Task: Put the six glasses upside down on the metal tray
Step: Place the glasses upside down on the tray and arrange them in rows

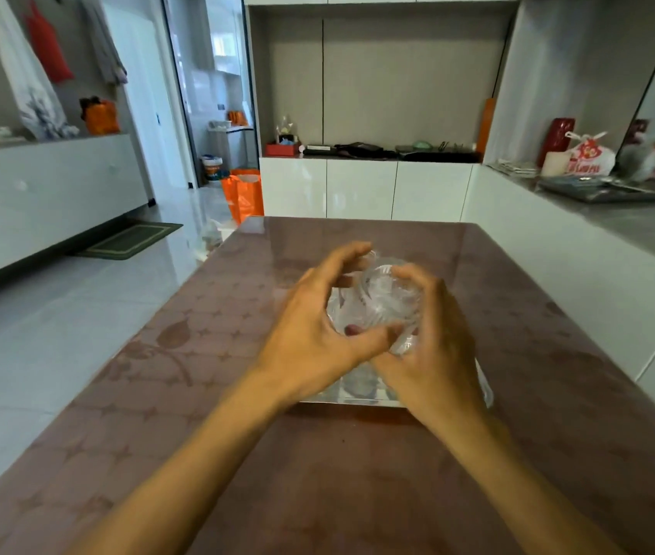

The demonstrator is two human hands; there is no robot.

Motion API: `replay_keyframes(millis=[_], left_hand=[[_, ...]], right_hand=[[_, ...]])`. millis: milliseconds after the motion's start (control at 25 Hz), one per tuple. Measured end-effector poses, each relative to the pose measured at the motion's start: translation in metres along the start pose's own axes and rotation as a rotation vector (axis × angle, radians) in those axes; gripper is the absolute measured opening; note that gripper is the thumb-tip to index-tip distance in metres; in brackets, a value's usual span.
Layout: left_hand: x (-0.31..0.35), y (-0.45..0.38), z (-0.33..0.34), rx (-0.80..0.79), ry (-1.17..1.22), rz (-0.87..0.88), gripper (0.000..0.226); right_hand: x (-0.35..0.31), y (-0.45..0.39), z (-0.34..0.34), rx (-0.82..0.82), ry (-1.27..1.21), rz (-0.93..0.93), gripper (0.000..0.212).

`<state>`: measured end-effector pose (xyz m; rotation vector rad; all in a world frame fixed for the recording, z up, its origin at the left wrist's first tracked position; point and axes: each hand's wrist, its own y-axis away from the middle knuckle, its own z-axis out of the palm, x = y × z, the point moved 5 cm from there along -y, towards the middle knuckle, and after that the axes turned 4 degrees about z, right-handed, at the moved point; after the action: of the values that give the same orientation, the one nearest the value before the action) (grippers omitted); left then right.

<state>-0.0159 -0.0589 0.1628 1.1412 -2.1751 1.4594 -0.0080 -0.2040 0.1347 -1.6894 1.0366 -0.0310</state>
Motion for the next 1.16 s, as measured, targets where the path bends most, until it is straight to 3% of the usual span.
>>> replay_keyframes(millis=[80, 160, 320, 640, 760, 840, 920, 1000, 1080, 1160], left_hand=[[-0.030, 0.003, -0.018, 0.173, 0.002, -0.107, 0.047], [-0.064, 0.010, -0.036, 0.338, -0.088, -0.228, 0.043], [-0.118, 0.023, -0.039, 0.367, -0.134, -0.396, 0.036], [-0.173, 0.040, -0.017, 0.202, -0.114, -0.510, 0.019], [-0.195, 0.035, -0.011, 0.099, -0.147, -0.533, 0.016], [-0.211, 0.029, -0.017, -0.033, -0.342, -0.530, 0.021], [-0.222, 0.030, -0.023, -0.185, -0.587, -0.487, 0.030], [-0.229, 0.034, -0.021, -0.245, -0.661, -0.465, 0.033], [-0.236, 0.036, -0.017, -0.257, -0.689, -0.459, 0.039], [-0.244, 0.037, -0.019, -0.244, -0.690, -0.468, 0.044]], right_hand=[[0.020, -0.001, 0.002, -0.054, -0.053, 0.162, 0.069], [0.037, 0.001, 0.014, -0.155, -0.045, 0.265, 0.066], [0.059, 0.010, 0.041, -0.281, -0.001, 0.326, 0.064], [0.074, 0.026, 0.066, -0.418, 0.194, 0.294, 0.074], [0.069, 0.011, 0.046, -0.209, 0.106, 0.247, 0.070], [0.075, -0.027, 0.032, -0.106, 0.107, 0.209, 0.059], [0.087, -0.074, 0.039, -0.137, 0.183, 0.200, 0.051], [0.107, -0.119, 0.064, -0.297, 0.262, 0.265, 0.042], [0.127, -0.146, 0.102, -0.622, 0.318, 0.381, 0.036], [0.142, -0.155, 0.139, -0.884, 0.391, 0.433, 0.044]])
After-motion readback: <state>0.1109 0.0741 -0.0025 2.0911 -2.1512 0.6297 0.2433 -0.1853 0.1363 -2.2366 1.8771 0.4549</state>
